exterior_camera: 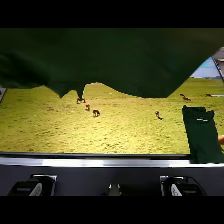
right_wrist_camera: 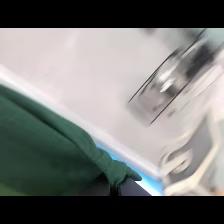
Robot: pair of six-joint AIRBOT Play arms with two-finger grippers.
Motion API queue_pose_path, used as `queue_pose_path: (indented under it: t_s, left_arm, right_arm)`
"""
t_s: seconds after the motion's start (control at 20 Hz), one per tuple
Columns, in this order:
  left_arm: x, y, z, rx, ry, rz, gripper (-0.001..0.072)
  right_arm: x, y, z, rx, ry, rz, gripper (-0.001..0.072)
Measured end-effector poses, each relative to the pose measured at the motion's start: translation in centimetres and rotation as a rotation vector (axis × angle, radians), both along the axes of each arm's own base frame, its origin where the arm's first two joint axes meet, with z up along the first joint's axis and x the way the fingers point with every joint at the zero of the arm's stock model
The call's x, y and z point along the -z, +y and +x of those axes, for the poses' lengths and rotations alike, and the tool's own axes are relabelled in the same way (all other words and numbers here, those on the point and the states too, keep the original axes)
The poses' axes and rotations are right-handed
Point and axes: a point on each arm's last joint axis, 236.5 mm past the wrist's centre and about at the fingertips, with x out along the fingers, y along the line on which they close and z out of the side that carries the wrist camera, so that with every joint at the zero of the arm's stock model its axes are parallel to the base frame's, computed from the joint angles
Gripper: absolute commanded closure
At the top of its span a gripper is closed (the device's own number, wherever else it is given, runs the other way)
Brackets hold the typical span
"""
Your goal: Fold the shirts.
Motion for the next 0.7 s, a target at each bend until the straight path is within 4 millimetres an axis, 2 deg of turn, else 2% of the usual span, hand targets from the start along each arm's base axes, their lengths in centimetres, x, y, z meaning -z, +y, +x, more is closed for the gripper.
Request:
queue_pose_path:
  t_s: [0.1,0.2,0.3,0.4,0.45,0.55,0.65,0.7]
  left_arm:
    - [-2.0,0.0,-3.4,0.003,-0.07,-0.014,0.0687]
    - [-2.9,0.1,-5.2,0.003,-0.105,-0.02,0.0687]
    - [-2.9,0.1,-5.3,0.001,-0.099,-0.022,0.0687]
    - [-1.8,0.0,-3.9,0.001,-0.043,-0.009,0.0687]
    - [-0.6,0.0,-2.6,-0.003,0.008,0.004,0.0687]
    - [3.3,0.0,1.4,-0.009,0.17,0.043,0.0686]
    - [9.5,0.0,6.6,-0.01,0.387,0.078,0.0687]
    - [12.9,0.0,9.1,-0.007,0.493,0.089,0.0686]
  right_arm:
    - [-3.1,-0.3,-3.8,0.026,-0.11,-0.003,0.0683]
    - [-4.3,-0.6,-5.8,0.044,-0.154,-0.008,0.0683]
    - [-4.1,-0.9,-6.2,0.056,-0.144,-0.01,0.0683]
    - [-2.4,-1.0,-5.2,0.058,-0.069,-0.013,0.0683]
    - [-1.1,-1.2,-4.2,0.061,-0.014,-0.015,0.0683]
    - [3.2,-1.4,-1.2,0.058,0.161,-0.016,0.0683]
    - [9.6,-1.5,2.4,0.048,0.399,-0.012,0.0684]
    - [13.5,-1.6,4.4,0.043,0.533,-0.009,0.0684]
